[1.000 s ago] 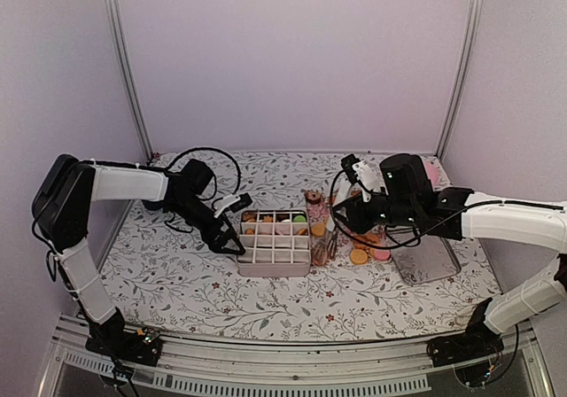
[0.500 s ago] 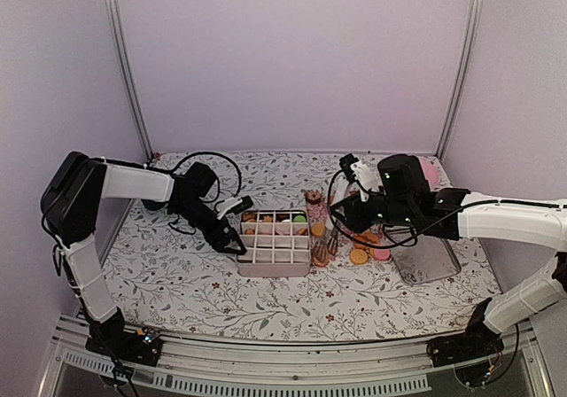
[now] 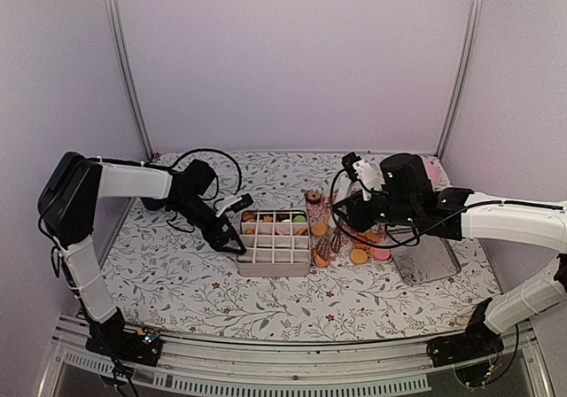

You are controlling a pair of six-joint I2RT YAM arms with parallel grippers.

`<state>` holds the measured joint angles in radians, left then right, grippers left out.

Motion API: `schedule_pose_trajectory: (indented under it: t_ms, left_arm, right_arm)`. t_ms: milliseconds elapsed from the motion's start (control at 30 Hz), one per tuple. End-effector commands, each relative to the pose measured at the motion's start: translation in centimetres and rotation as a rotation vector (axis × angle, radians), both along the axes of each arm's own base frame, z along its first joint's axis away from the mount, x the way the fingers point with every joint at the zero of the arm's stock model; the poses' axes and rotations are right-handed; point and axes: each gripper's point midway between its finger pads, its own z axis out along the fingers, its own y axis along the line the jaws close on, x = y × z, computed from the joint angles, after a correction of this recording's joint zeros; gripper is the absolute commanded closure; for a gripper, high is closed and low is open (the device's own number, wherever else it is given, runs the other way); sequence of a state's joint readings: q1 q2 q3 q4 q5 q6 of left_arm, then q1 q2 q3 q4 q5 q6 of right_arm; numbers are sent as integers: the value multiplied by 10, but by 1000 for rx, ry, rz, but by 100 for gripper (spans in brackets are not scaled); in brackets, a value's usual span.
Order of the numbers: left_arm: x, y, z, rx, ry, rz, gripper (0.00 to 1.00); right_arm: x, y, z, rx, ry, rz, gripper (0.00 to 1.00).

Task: Pack the cookies
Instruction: Pick up the fake cookies from the plate.

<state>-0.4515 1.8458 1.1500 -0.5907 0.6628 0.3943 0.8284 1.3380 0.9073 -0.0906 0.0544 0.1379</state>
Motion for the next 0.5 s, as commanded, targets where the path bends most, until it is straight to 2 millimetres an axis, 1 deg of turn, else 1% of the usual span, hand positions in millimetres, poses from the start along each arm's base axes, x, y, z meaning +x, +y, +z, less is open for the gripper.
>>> schedule_pose_trajectory:
  t_ms: [0,33,100,233,333,467]
  left_arm:
    - [1,-11,49,-108,-36,-31,4]
    - [3,-11,48,-108,-36,-25,4]
    - [9,-10,41,-89,-36,7,6]
    - [21,-4,16,-16,-37,60,10]
    - [24,1,3,22,-52,68,12]
    - [18,5,-4,35,-60,48,12]
  right_arm:
    - [5,1,19,38,-48,-10,65]
    - [5,2,19,45,-49,-5,65]
    - [5,5,17,58,-41,5,65]
    - [4,8,7,62,-12,9,65]
    - [2,7,2,61,1,6,65]
    - [-1,3,-2,59,9,-1,65]
